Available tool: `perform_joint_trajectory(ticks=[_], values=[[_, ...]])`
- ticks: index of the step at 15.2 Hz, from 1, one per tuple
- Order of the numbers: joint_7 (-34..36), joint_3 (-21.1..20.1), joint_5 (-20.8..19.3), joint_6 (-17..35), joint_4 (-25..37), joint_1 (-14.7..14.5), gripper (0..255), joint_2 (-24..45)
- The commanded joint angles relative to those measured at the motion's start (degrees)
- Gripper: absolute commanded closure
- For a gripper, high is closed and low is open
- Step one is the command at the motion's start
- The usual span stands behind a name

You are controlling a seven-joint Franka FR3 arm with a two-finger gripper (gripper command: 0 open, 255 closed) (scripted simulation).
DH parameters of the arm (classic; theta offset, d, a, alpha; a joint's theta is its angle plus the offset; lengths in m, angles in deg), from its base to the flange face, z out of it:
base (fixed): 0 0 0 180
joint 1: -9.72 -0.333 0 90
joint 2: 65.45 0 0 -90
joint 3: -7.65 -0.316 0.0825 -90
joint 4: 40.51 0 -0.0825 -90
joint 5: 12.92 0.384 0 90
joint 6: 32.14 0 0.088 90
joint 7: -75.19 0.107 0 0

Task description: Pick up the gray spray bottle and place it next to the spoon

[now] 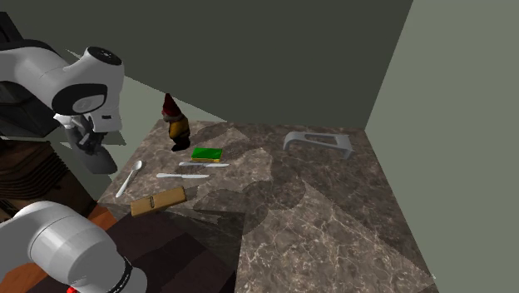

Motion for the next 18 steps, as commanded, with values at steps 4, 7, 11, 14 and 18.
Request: perform_joint_trajectory(ticks=[4,7,11,14,18], values=[[-1.95,-1.28,1.32,3.40,-3.22,-0.25,255,0.63],[-3.12,-2.10,2.24,5.50,-5.04,-0.44,255,1.19],[-4.77,-3.27,3.61,8.44,-7.31,-0.71,255,2.26],[-6.08,-4.19,4.76,10.76,-8.88,-0.94,255,3.32],[-7.94,-5.47,6.45,14.02,-10.79,-1.25,255,5.12]])
